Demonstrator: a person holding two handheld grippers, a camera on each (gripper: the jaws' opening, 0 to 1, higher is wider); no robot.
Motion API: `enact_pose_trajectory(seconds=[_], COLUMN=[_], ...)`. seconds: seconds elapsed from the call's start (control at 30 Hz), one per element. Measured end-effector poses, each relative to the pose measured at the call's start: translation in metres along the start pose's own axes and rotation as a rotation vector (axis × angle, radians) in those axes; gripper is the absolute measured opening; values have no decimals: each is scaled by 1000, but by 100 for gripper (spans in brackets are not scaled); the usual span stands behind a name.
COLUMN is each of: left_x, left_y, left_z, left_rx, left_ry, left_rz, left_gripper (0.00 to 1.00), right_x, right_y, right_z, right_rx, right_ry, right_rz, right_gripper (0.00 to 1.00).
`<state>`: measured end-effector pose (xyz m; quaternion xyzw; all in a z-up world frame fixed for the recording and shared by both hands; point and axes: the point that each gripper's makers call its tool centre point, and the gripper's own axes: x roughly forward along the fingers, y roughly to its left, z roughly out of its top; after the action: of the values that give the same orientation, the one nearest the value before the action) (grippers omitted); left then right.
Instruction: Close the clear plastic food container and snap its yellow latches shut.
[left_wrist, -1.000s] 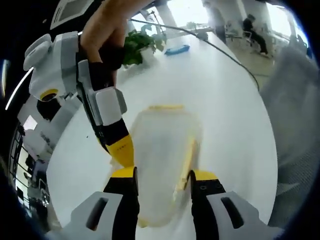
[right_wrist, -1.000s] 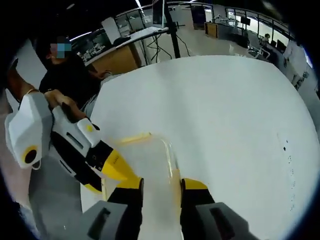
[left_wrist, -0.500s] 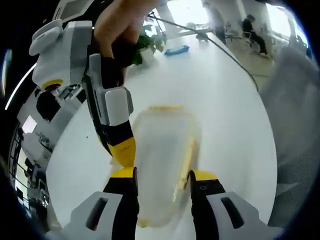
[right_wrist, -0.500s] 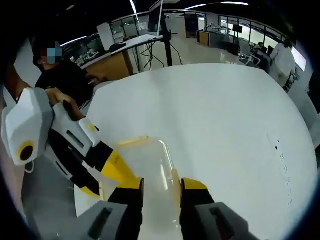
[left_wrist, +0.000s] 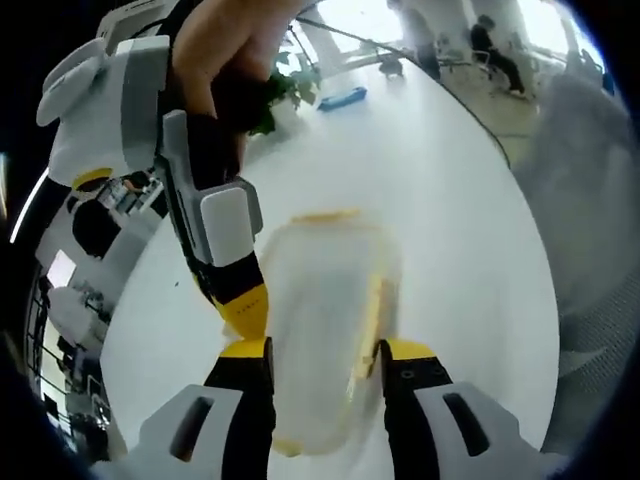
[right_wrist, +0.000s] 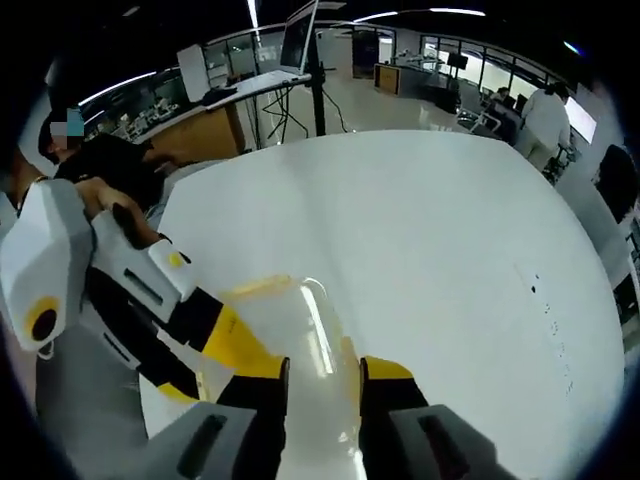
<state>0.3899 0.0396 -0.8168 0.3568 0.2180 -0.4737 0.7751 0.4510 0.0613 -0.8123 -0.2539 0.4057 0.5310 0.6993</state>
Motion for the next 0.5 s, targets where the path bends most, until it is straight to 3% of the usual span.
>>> enact_pose_trajectory(seconds=[0.2, 0.3, 0.5], left_x=[-4, -10, -19], left_y=[0, 1, 6], left_z=[-3, -4, -5], left_rx=[-9, -74, -170], left_ry=[23, 6, -28], left_rz=[8, 15, 37], left_gripper=[44, 46, 47], right_x=[-6, -11, -19], right_y=[-2, -3, -2], right_z=[-2, 0, -8], right_rx=[-38, 21, 76], right_ry=[1, -52, -88], right_rz=[-56, -74, -107], right_gripper=[32, 35, 37])
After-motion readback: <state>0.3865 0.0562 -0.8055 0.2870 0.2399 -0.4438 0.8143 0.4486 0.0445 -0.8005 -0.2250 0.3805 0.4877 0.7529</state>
